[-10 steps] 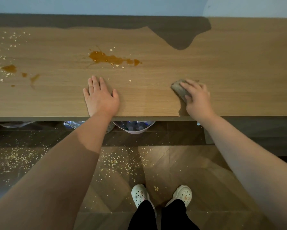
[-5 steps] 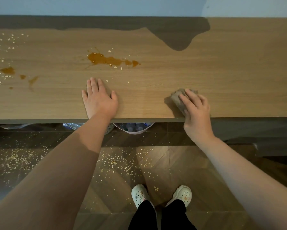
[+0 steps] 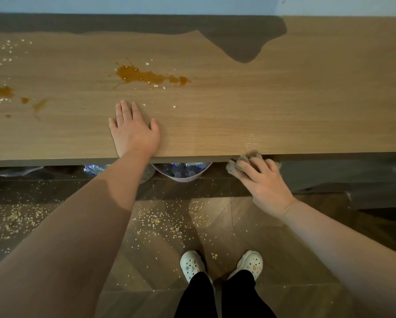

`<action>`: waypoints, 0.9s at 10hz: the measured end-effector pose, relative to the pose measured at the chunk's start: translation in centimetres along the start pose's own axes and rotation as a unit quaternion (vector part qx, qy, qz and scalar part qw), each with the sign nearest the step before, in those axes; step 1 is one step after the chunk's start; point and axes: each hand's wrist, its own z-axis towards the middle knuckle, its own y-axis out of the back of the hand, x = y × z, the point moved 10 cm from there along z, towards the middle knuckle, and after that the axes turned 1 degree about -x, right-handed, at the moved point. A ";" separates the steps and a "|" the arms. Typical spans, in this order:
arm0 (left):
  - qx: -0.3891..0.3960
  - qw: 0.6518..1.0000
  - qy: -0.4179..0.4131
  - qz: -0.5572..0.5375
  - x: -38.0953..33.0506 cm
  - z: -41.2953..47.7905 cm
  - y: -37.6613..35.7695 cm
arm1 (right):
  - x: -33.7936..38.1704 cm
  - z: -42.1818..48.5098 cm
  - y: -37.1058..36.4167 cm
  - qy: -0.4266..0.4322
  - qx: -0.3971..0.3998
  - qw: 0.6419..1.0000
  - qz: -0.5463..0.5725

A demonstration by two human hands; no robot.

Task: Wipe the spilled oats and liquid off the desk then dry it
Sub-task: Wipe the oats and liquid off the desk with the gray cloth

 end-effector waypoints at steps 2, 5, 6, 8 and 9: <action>0.000 1.000 -0.003 0.004 0.0 -0.1 0.0 | 1.2 -1.8 -0.6 -0.019 0.076 0.996 0.038; 0.001 1.000 -0.008 0.010 -0.1 -0.1 0.0 | 0.8 3.0 5.0 0.000 -0.019 0.993 0.116; 0.001 1.000 -0.009 0.014 -0.1 0.0 0.0 | -1.7 6.3 8.3 -0.072 -0.090 0.980 0.161; -0.003 1.000 -0.005 0.017 0.0 0.2 -0.2 | -15.0 9.0 1.2 -0.384 0.067 0.914 0.116; -0.004 1.000 -0.006 0.019 0.0 0.3 -0.2 | -12.0 10.5 -0.5 -0.340 0.078 0.929 0.122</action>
